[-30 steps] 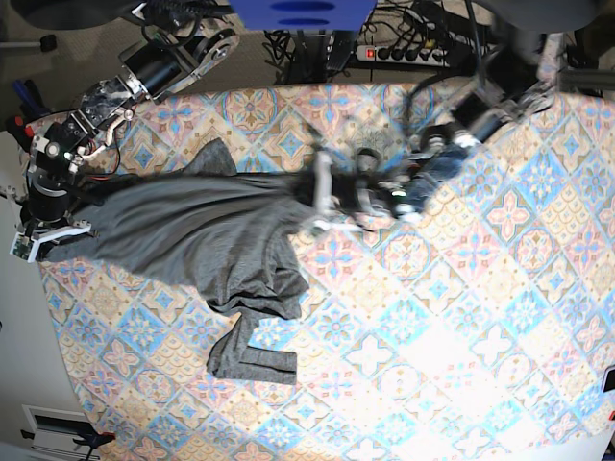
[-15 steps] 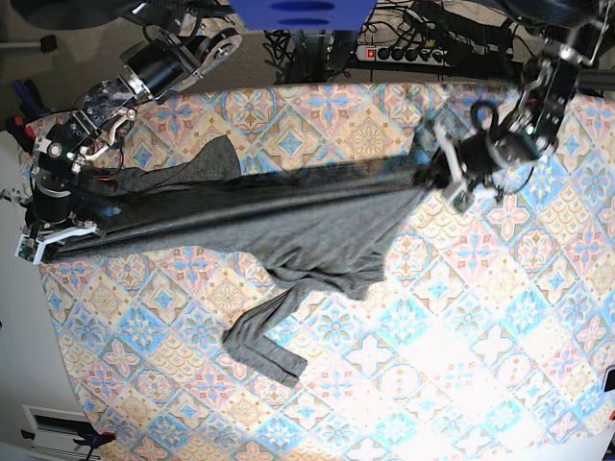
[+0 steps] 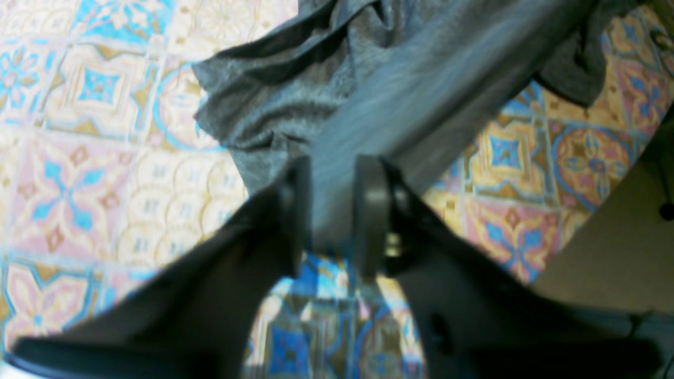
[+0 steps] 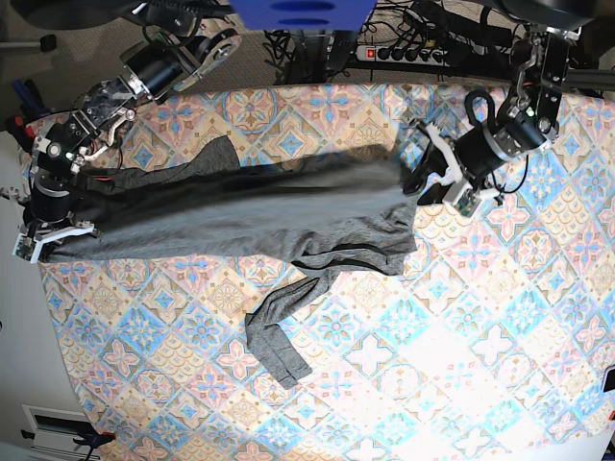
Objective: Layout the t-shirt on the table in an organized manner, then fold the t-shirt properly
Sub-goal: 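Pull the shirt with the left gripper away from the right gripper, stretching it, then release with the left gripper and regrasp the shirt near its sleeve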
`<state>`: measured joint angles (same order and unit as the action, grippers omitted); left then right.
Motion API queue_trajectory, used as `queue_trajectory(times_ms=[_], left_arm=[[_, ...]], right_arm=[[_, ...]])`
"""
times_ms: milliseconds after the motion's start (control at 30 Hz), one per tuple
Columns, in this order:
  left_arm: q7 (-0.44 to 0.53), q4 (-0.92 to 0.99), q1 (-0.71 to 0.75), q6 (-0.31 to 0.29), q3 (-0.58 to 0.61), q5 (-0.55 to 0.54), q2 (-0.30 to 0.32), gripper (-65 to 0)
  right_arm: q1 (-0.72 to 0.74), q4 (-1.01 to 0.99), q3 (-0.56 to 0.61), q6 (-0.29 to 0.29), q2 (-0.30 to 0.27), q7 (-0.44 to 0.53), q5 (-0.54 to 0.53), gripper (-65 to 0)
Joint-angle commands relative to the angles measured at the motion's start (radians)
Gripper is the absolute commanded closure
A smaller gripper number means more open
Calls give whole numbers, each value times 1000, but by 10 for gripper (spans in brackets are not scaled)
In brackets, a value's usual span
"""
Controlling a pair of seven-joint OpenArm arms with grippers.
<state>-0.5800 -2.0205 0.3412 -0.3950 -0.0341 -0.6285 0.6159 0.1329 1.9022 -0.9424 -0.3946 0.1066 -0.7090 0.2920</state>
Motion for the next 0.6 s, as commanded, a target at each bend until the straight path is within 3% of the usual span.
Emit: queue_trajectory(times_ms=[0, 367, 467, 567], left_arm=[[30, -19, -38, 3, 10, -12, 5, -190], [30, -46, -258, 1, 150, -9, -6, -191], [15, 94, -394, 1, 187, -4, -58, -191], [-111, 267, -598, 1, 299, 65, -97, -195]], right_arm=[[18, 15, 1, 9, -14, 35, -6, 0], [18, -11, 1, 9, -17, 36, -6, 0], [20, -11, 1, 9, -17, 36, -6, 0], [21, -11, 1, 9, -15, 36, -6, 0]])
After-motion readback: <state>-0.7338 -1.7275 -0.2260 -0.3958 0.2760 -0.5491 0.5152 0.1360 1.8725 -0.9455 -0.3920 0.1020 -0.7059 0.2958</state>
